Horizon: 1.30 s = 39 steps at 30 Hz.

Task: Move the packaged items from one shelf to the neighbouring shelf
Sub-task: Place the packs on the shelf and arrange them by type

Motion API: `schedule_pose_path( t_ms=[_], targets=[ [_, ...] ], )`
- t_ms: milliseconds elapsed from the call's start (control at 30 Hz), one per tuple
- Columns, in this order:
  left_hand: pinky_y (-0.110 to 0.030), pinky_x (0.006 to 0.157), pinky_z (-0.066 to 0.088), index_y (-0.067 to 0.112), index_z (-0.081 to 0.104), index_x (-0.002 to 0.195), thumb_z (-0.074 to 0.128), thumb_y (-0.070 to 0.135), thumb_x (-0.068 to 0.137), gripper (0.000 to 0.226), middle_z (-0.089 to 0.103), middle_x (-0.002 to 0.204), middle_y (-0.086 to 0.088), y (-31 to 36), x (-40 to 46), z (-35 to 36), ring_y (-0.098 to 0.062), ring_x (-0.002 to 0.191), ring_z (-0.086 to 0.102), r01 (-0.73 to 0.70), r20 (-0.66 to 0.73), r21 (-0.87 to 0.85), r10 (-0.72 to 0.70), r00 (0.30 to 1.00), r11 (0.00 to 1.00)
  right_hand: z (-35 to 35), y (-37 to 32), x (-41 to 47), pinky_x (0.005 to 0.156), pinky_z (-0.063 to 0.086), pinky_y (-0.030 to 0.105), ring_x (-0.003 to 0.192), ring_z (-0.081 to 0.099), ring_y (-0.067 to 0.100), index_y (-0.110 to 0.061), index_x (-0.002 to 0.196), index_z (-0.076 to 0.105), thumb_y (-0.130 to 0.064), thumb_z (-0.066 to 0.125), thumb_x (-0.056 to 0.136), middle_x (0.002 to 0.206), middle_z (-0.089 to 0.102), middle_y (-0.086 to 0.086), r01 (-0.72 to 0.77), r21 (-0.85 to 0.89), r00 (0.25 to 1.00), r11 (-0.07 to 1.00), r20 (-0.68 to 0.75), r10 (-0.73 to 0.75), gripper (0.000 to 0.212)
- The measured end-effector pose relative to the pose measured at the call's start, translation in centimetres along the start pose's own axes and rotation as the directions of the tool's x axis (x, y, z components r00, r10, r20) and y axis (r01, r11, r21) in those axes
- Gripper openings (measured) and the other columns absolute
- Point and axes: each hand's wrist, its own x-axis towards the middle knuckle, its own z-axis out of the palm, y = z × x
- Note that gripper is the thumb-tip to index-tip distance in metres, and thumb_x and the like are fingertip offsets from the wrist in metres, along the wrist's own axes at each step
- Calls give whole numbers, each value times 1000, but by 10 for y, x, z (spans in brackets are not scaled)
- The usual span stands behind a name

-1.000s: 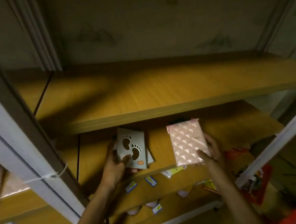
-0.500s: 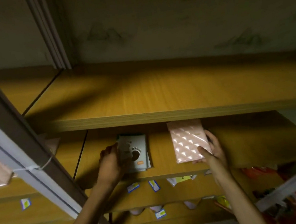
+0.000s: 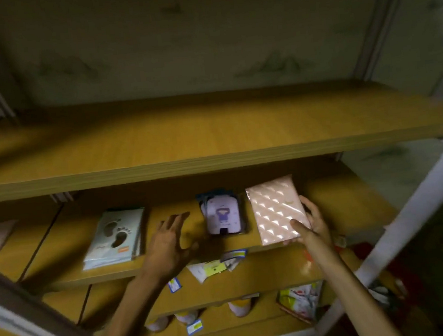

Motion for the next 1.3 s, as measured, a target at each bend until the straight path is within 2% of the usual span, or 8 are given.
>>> schedule_pose_path(
  t_ms=[167, 267, 500, 600, 667, 900, 1100, 1300],
  targets=[
    [-39, 92, 45, 19, 42, 140, 58, 52, 80, 71, 50, 137, -6, 60, 16, 28, -29, 119, 47, -49, 19, -47, 50, 999, 998, -59, 1, 19, 69, 60, 43, 109, 62, 30, -24, 137, 43, 6, 56, 89, 126, 59, 5, -52, -4, 999, 999, -16, 52, 59],
    [-38, 98, 43, 19, 38, 143, 67, 39, 85, 68, 44, 143, -5, 87, 27, 42, -27, 126, 42, -64, 35, -91, 67, 997, 994, -79, 1, 33, 56, 59, 33, 106, 61, 27, -22, 139, 39, 5, 55, 90, 126, 56, 5, -83, -5, 996, 997, -10, 83, 58],
    [-39, 98, 42, 18, 34, 146, 65, 40, 86, 71, 45, 141, -4, 114, 46, 63, -26, 126, 41, -66, 26, -100, 69, 997, 993, -95, 10, 65, 69, 60, 39, 102, 64, 20, -34, 135, 41, -3, 56, 92, 127, 58, 1, -139, -154, 990, 978, -1, 141, 55],
    [-40, 96, 45, 20, 32, 146, 64, 41, 87, 71, 45, 139, -3, 121, 50, 69, -25, 122, 44, -39, 30, -97, 42, 999, 995, -97, 8, 72, 57, 55, 23, 96, 62, 16, -28, 137, 40, -5, 55, 94, 125, 57, 2, -115, -260, 993, 959, -2, 119, 51],
    [-40, 95, 45, 20, 32, 147, 64, 41, 87, 71, 46, 138, -4, 123, 52, 70, -24, 121, 46, -25, 29, -99, 28, 999, 995, -102, 12, 76, 63, 48, 17, 101, 58, 16, -22, 139, 40, -9, 57, 93, 126, 56, 4, -81, -377, 996, 923, -9, 84, 51],
    [-39, 101, 41, 18, 36, 145, 67, 35, 86, 68, 46, 142, -5, 114, 50, 68, -26, 128, 42, -23, -1, -90, 23, 1000, 996, -116, 14, 74, 68, 44, 21, 117, 50, 21, -26, 134, 45, -35, 58, 91, 134, 45, 2, 86, -711, 996, 698, 65, -57, 46],
    [-38, 91, 47, 20, 42, 141, 70, 33, 83, 65, 50, 136, -5, 92, 29, 51, -26, 117, 48, 10, -40, -34, -11, 999, 999, -90, -1, 59, 98, 45, 35, 129, 42, 17, -24, 136, 44, -31, 62, 90, 141, 43, -2, 275, -723, 955, 633, 282, -92, 50],
    [-40, 90, 49, 18, 43, 139, 68, 41, 81, 67, 55, 131, -7, 49, -18, 23, -27, 114, 52, 98, -93, -30, -100, 991, 995, -22, -11, 36, 104, 37, 32, 130, 39, 15, -25, 137, 43, -33, 62, 89, 142, 43, -4, 437, -726, 880, 530, 466, -88, 52]
  ],
)
